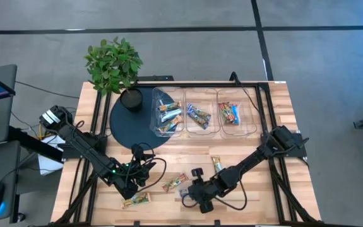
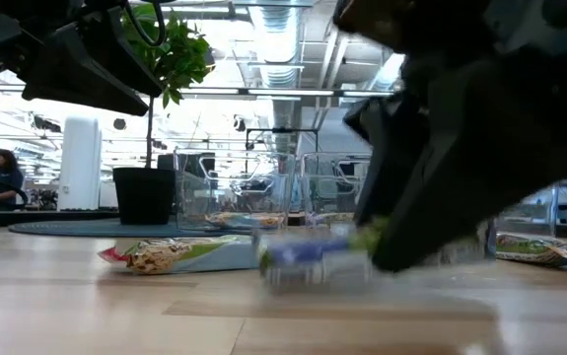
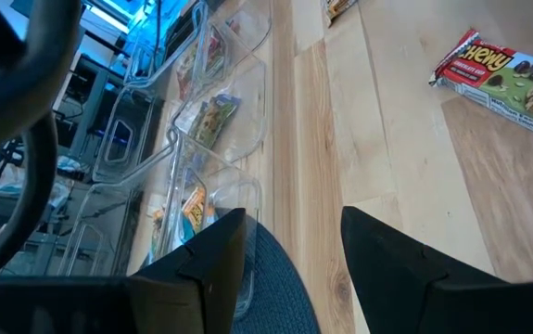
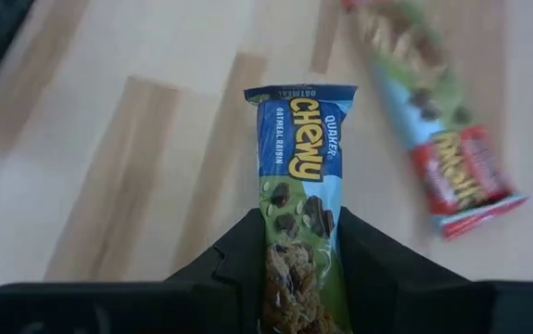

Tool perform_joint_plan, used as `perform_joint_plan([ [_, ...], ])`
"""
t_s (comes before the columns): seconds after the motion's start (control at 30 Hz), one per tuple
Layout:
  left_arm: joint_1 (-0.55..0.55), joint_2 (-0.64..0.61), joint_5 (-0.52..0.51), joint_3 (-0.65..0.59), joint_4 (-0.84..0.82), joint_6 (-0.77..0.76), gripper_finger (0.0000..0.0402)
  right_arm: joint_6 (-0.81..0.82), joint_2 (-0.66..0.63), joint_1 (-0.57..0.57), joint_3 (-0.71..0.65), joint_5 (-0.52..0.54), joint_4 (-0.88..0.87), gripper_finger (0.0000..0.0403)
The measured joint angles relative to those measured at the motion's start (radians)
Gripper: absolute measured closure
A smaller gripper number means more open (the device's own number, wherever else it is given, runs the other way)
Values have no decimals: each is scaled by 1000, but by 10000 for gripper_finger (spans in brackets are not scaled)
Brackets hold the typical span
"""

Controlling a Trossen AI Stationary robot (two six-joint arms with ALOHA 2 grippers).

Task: Pick and place Granola Bars by type
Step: Put the blue granola bar into the middle transparent bin

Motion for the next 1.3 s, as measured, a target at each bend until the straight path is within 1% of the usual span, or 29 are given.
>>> perform_joint_plan([
  [0.23,0,0,0,0,-4,-1,228,1,-9,33,75,134,-150,301],
  [0.5,0,0,0,0,-8,-5,228,2,-38,50,166,344,-344,301],
  [0.67,0,0,0,0,-18,-14,228,4,-57,43,220,499,-423,301],
  [0.8,0,0,0,0,-24,-20,228,18,-93,18,243,602,-426,301],
  [0.97,0,0,0,0,-33,-30,228,59,-144,-26,245,689,-429,301],
  [1.07,0,0,0,0,-48,-47,228,112,-177,-65,246,719,-468,301],
  [1.17,0,0,0,0,-59,-55,228,193,-209,-116,245,724,-532,301],
  [1.3,0,0,0,0,-59,-55,228,352,-239,-203,245,726,-652,301],
])
